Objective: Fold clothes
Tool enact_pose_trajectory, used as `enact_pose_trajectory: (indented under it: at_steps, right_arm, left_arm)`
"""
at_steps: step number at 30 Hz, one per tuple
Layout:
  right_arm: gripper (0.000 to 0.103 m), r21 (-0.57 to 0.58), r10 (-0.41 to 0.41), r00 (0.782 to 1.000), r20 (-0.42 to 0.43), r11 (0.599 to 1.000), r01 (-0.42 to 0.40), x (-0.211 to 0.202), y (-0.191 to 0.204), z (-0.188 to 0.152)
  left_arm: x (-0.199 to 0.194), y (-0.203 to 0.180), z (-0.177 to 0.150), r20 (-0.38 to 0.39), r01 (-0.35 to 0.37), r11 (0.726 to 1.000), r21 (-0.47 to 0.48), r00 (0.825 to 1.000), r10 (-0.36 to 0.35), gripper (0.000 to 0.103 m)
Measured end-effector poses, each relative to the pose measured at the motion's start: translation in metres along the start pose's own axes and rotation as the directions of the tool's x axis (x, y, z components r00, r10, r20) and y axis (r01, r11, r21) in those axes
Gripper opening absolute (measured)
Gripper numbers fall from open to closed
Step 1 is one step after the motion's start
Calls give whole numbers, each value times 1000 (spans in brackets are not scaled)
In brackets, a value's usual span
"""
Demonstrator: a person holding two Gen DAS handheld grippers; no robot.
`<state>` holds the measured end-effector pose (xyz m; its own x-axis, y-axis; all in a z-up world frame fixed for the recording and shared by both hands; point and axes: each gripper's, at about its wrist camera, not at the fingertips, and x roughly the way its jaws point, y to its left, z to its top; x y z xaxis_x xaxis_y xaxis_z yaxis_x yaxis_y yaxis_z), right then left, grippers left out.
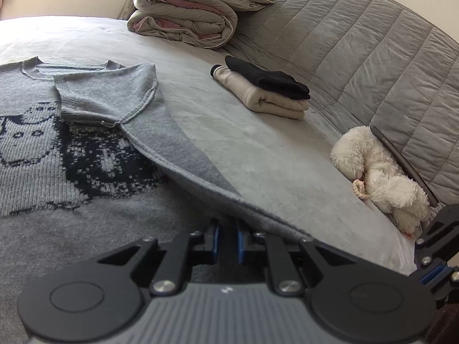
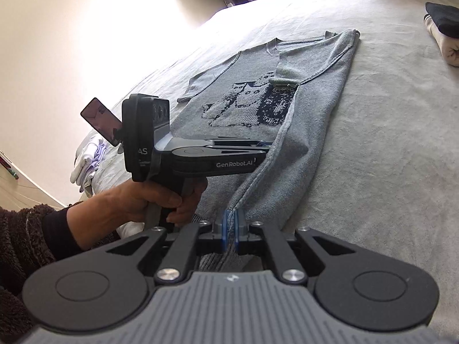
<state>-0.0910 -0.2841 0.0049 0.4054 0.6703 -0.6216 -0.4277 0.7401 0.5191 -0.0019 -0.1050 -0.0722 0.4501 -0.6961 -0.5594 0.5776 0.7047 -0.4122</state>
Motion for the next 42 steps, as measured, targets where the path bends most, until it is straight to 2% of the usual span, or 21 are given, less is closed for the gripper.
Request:
enact_pose_trajectory:
  at_steps: [6,13,21,25,28,31,33,35,38,40,42]
  right_arm:
    - [5,11,28,999,17,1000,-28,-4,-1,2]
    - [5,6,33,999,1,999,-33,4,3,4]
    - [5,-5,44,997,-61,999,-44,28,12,4]
    - [5,-4,45,994,-99,999,-46,45,16,4]
    - [6,1,36,989,-141,999,-37,62,16,3]
    - [15,8,43,975,-216,999,-42,82,14,-2]
    - [18,6,60,963,-263,998,-61,93,14,-6]
    - [18,-9,76,958,-278,997,-82,93,17,-6]
    - [18,13,125,958,-260,992,-126,82,13,0]
    - [18,31,132,967,-217,991,-128,73,10,6]
    - [18,40,105,981,-163,994,-100,66,6,12]
  left_arm:
    - [-14,-5,-23,-37,99,995,-20,994,-100,12]
    - [-34,-13,-55,-89,219,975,-46,971,-223,12]
    - [-67,-12,-94,-88,279,949,-149,952,-293,12]
    - [-78,-11,-100,-118,303,942,-146,940,-320,13]
    - [-87,-12,-101,-152,324,936,-138,927,-343,17]
    - [-95,-12,-101,-185,345,930,-129,913,-364,32]
    - [-100,-12,-102,-209,358,926,-123,902,-377,43]
    - [-107,-11,-101,-240,367,924,-112,892,-383,44]
    - [-117,-7,-99,-263,363,927,-95,889,-375,44]
    - [-122,-3,-96,-255,351,932,-88,897,-362,44]
    - [-126,2,-91,-233,339,937,-87,907,-350,45]
